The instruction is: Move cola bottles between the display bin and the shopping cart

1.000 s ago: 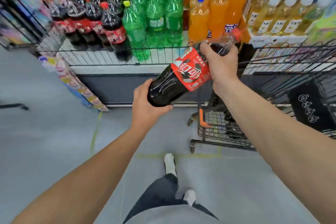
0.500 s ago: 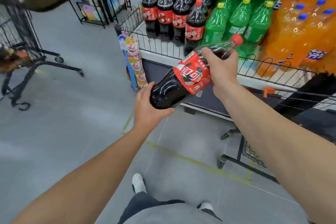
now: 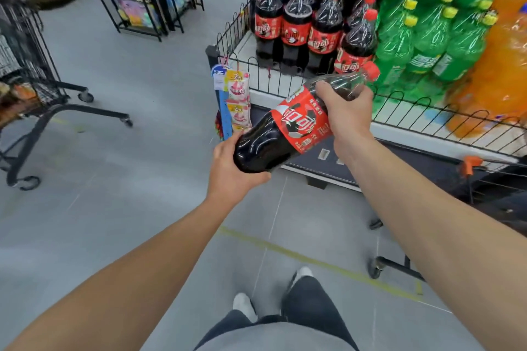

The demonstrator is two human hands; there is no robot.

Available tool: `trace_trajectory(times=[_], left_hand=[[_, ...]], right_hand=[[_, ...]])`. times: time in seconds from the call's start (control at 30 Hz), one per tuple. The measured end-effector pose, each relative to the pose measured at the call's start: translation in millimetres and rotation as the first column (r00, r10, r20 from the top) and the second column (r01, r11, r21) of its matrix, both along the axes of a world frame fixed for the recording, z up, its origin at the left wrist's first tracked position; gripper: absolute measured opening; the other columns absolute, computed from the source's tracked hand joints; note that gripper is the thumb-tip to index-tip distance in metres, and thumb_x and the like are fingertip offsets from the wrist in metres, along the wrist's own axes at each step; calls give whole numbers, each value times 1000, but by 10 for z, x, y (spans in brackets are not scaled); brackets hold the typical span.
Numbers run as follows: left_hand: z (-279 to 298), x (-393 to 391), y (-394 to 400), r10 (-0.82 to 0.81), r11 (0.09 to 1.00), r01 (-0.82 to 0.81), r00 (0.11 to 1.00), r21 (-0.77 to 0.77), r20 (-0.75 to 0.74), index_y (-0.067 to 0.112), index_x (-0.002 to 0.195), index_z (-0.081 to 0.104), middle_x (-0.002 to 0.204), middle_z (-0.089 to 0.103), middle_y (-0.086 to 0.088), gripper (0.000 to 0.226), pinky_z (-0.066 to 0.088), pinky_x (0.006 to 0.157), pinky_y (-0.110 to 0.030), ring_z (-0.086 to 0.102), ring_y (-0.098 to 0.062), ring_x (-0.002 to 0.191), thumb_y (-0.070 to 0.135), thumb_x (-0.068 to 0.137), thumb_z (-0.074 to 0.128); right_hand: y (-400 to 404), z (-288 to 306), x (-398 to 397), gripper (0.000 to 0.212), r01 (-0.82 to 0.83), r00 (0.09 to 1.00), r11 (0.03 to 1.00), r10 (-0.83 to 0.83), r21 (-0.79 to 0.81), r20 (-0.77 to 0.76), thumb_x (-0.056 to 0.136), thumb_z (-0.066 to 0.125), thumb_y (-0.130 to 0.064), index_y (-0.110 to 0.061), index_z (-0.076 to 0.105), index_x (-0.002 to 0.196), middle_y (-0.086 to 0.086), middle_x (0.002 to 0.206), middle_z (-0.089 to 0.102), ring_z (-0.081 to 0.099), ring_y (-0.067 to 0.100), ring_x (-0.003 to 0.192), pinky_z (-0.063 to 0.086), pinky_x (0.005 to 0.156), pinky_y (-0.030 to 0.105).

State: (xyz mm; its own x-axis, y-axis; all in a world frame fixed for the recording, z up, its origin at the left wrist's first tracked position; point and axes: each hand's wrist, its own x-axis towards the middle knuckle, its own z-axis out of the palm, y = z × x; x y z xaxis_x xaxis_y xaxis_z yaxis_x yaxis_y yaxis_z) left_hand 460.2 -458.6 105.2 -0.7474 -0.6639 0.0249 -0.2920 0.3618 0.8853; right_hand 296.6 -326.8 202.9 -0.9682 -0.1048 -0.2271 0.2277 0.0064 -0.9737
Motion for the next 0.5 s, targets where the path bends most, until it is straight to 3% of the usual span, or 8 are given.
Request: trace_trajectory(times=[0.17, 0.3, 0.5], left_hand=[[-80, -421, -385, -27, 1000, 27, 999, 1, 17, 26, 144, 45, 132, 44, 4, 102, 36, 92, -12, 45, -1, 109, 20, 56, 95], [-172, -954, -678, -47, 999, 48, 998, -15, 35, 27, 147, 43, 135, 44, 0, 107, 42, 101, -25, 49, -10, 118, 24, 53, 96], [-159, -1944, -1030, -94, 996, 93, 992, 12, 80, 32, 155, 30, 139, 40, 1, 118, 40, 106, -29, 44, -11, 125, 26, 57, 94]], right_hand=[[-372, -84, -378, 61, 41, 999, 999, -41, 18, -5, 77, 86, -33, -23, 48, 123, -3, 108, 69, 74, 14, 92, 62, 87, 41], [-620, -168, -889, 62, 84, 996, 996, -83, 24, -41, 74, 87, -32, -20, 53, 125, -4, 108, 71, 73, 13, 92, 61, 83, 36], [-897, -124, -1797, 70, 112, 993, 993, -110, 26, -48, 65, 88, -40, -22, 53, 124, -4, 108, 72, 74, 15, 92, 62, 83, 39]])
